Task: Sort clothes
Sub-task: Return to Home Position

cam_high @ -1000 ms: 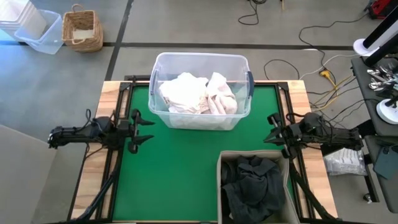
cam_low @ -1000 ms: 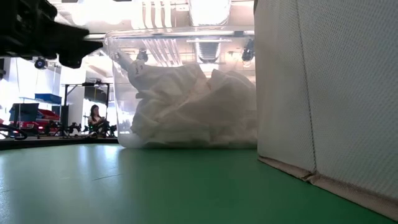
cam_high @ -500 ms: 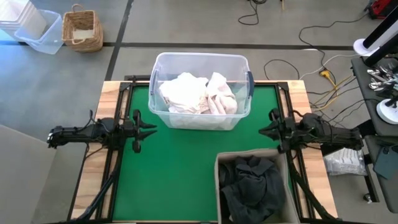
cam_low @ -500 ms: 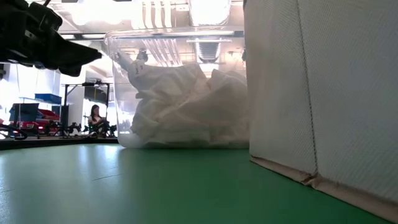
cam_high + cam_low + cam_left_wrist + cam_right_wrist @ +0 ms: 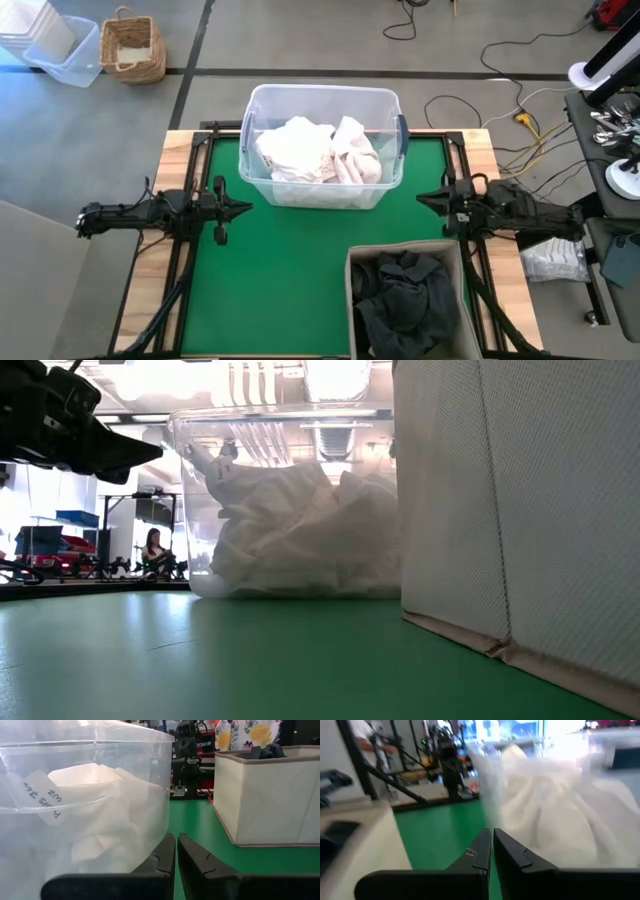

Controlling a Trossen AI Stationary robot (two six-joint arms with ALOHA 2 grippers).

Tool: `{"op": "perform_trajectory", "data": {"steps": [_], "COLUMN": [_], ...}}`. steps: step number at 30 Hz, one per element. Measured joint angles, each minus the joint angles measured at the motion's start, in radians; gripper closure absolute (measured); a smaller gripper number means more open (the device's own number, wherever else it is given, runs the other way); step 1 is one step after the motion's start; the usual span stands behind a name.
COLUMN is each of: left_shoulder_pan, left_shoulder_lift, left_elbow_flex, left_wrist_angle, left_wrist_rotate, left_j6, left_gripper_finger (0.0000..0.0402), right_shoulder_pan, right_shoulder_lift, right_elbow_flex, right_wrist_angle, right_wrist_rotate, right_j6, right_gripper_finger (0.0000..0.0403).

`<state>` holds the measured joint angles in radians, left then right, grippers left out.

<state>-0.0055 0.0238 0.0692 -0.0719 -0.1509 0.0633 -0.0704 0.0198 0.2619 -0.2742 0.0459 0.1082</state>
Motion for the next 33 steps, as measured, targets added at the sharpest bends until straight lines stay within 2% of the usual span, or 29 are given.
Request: {"op": "perform_trajectory", "data": {"steps": [9, 20, 29, 33], "left_shoulder_pan": [0.000, 0.000, 0.000, 0.000], "left_shoulder_lift": [0.000, 0.004, 0.027, 0.030], "left_elbow_flex": [-0.003, -0.029, -0.031, -0.031], "left_wrist_angle": [-0.012, 0.014, 0.019, 0.019], "left_wrist_rotate": [0.005, 0.119, 0.132, 0.133], "left_j6": [0.006, 0.018, -0.004, 0.003], "left_gripper_finger": [0.0401, 0.0402, 0.0402, 0.0401], "right_shoulder_pan": [0.000, 0.000, 0.000, 0.000], "right_shoulder_lift": [0.001, 0.000, 0.000, -0.006], "right_elbow_flex": [-0.117, -0.158, -0.171, -0.191], "right_wrist_angle": [0.026, 0.047, 0.055, 0.133], "right_wrist_rotate": [0.034, 0.034, 0.004, -0.059], "right_j6": [0.003, -0.050, -0.097, -0.123], "right_gripper_finger": [0.0390, 0.0390, 0.0390, 0.0390]}}
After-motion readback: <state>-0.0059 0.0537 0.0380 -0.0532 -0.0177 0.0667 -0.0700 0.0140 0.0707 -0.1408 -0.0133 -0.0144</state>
